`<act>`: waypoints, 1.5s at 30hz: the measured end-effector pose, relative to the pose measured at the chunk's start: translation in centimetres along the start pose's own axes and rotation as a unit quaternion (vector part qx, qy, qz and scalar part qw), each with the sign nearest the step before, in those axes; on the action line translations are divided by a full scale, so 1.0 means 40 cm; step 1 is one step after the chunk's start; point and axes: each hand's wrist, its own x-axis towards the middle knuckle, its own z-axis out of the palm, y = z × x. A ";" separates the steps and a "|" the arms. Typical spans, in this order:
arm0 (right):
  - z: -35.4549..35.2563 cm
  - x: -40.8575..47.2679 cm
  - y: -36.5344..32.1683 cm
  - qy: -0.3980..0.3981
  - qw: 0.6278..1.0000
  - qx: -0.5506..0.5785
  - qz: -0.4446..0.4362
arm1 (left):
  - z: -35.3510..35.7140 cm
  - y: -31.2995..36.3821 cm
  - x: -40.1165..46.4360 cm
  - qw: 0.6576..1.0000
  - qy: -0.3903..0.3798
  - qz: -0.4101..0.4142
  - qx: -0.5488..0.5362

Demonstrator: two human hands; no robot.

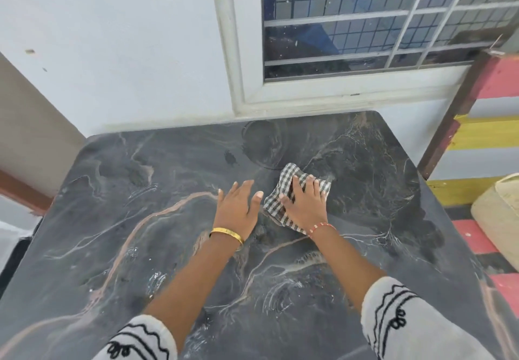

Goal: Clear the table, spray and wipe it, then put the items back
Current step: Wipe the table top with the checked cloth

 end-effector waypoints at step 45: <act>0.131 0.176 -0.217 0.156 0.979 -0.128 0.017 | -0.086 -0.264 0.313 0.984 -0.109 0.137 0.016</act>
